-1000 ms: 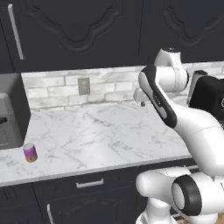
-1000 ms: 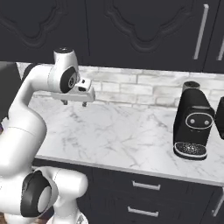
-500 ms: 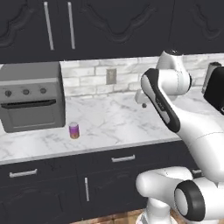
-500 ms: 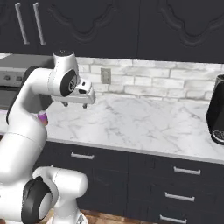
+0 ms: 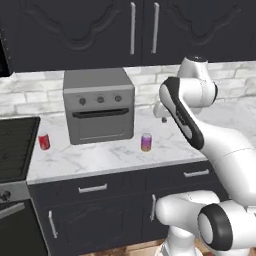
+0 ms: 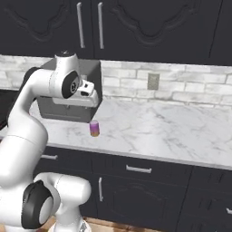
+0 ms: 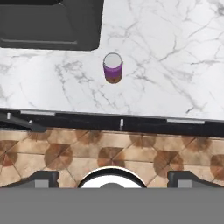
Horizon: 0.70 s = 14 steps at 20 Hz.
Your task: Four empty soda cans are scattered around the kitchen. Gather all the cans and cluster them next to the stove for recycling.
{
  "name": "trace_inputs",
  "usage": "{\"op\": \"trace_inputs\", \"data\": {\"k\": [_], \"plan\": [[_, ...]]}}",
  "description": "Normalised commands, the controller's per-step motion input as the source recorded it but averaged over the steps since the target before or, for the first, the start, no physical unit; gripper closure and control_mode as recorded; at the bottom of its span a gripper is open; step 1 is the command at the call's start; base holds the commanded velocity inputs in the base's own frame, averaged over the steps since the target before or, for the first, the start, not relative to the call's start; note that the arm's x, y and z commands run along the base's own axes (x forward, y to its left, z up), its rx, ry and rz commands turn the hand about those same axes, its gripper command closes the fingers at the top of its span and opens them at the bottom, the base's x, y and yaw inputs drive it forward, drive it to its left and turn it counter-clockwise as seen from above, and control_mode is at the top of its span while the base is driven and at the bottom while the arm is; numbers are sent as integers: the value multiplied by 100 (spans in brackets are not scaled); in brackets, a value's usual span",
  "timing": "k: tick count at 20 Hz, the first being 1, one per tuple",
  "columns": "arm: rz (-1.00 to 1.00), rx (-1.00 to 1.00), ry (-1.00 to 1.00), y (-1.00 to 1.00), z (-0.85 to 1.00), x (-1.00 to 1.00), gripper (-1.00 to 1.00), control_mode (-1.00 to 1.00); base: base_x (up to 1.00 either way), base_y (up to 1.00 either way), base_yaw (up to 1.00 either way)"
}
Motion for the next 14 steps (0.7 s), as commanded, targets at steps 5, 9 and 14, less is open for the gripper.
{"op": "trace_inputs", "data": {"k": [5,9,14], "plan": [[0,0,0,0,0,0,-100,100,38,37,0],[0,0,0,0,0,0,-100,100,60,0,0],[0,0,0,0,0,0,-100,100,60,-2,0]]}}
